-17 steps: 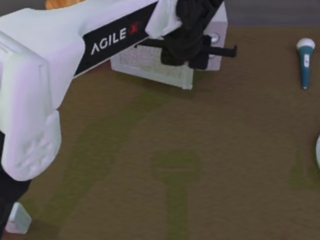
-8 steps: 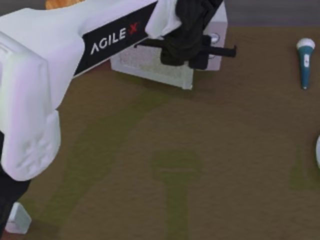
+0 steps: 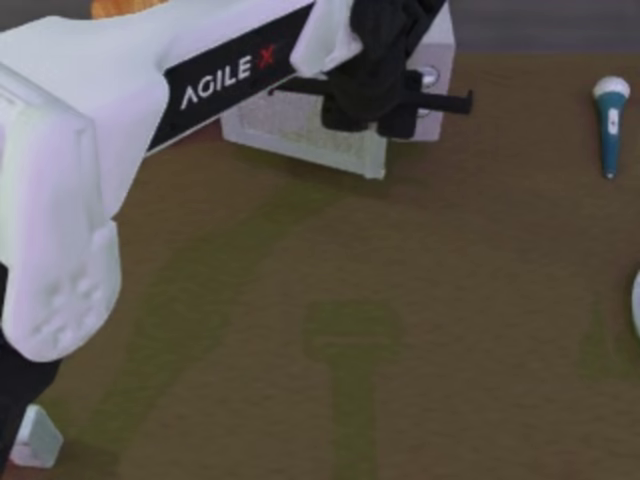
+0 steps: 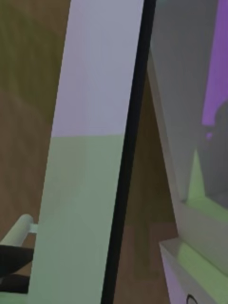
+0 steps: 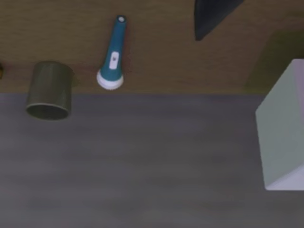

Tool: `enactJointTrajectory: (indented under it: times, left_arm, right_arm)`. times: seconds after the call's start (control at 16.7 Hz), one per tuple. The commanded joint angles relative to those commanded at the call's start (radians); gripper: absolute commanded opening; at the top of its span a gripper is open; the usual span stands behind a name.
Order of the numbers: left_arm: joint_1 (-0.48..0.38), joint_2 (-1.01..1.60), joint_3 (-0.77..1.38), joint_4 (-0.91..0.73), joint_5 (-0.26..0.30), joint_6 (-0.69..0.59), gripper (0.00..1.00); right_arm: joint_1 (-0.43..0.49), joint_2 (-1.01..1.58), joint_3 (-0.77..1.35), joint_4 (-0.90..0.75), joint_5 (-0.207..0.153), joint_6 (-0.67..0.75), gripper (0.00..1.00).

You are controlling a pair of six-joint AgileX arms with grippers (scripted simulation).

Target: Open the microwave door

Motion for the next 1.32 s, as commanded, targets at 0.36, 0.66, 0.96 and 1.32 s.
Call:
enactJointTrajectory:
  times: [0.36, 0.66, 0.96, 1.32]
  left_arm:
    - [-0.001, -0.023, -0.044, 0.024, 0.014, 0.021, 0.0]
    - [0.014, -0.105, -0.178, 0.091, 0.052, 0.102, 0.0]
    - [0.015, -0.112, -0.188, 0.097, 0.056, 0.109, 0.0]
    - [0.015, -0.112, -0.188, 0.097, 0.056, 0.109, 0.0]
  right_arm:
    - [0.0, 0.0, 0.0, 0.0, 0.0, 0.0, 1.0]
    - [0.0, 0.0, 0.0, 0.0, 0.0, 0.0, 1.0]
    - [0.0, 0.0, 0.0, 0.0, 0.0, 0.0, 1.0]
    - [0.0, 0.0, 0.0, 0.0, 0.0, 0.0, 1.0]
